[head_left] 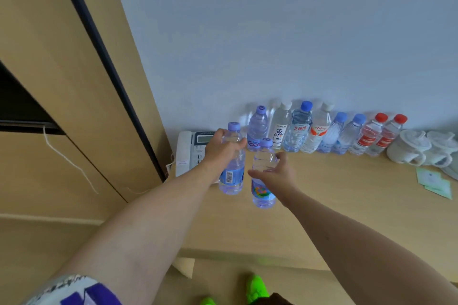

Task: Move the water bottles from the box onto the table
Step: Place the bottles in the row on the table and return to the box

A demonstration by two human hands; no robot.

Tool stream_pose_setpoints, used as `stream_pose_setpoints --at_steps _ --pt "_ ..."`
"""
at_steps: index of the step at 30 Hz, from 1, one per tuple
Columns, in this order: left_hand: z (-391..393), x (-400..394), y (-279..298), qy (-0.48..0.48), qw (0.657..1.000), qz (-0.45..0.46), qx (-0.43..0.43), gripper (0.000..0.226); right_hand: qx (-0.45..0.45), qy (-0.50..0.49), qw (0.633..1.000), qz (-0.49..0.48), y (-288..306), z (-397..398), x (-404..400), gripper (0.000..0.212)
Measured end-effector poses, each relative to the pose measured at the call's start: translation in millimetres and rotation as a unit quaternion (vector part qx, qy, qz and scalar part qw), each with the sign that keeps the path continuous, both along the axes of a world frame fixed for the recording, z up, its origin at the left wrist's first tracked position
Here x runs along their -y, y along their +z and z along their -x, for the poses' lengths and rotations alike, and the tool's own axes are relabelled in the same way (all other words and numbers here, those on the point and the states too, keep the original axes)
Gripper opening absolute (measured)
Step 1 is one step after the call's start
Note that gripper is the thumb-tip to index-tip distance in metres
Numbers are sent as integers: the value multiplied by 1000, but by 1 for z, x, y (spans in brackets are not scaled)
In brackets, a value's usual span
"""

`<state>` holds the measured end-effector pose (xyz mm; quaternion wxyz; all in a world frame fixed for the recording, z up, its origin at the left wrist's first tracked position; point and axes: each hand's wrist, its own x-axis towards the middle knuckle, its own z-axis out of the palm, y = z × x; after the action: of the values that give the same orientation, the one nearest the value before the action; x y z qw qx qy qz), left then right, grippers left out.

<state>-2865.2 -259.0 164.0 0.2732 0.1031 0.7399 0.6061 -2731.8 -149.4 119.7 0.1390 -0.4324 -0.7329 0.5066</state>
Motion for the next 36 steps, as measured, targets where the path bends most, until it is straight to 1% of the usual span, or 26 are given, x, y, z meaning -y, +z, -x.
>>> stream_pose_setpoints --at_steps 3,7,11,15,18,20,23,25,27,28,30,32,36 --pt "14 -13 0 -6 999 21 -42 32 11 11 1000 -6 -4 17 -17 83" --pt "33 -29 -6 -35 996 58 -66 40 12 39 999 -14 -8 34 -36 84" --pt "47 -43 -13 -50 987 102 -112 40 4 71 996 -48 -7 45 -50 72" --pt "65 -54 -18 -55 980 132 -136 42 16 106 992 -71 -7 56 -63 67" --pt "74 -62 -17 -51 981 120 -141 42 19 136 987 -83 -10 61 -68 73" --pt "78 -66 -16 -51 977 130 -162 47 29 142 985 -89 -11 64 -71 71" --pt "81 -72 -16 -67 970 146 -181 54 40 137 987 -69 -9 65 -76 70" --pt "82 -78 -18 -82 969 147 -178 64 40 143 987 -62 -6 66 -78 76" --pt "84 -84 -22 -67 968 156 -183 68 45 151 986 -55 -4 67 -78 82" --pt "86 -87 -24 -55 967 164 -189 66 51 155 985 -50 -3 67 -78 83" --pt "89 -91 -28 -26 964 166 -208 56 54 154 986 -41 -4 65 -79 82" --pt "92 -93 -29 4 968 142 -206 47 45 138 989 -40 -6 62 -79 77" --pt "96 -94 -34 13 979 100 -177 52 40 119 991 -56 -8 63 -78 70"
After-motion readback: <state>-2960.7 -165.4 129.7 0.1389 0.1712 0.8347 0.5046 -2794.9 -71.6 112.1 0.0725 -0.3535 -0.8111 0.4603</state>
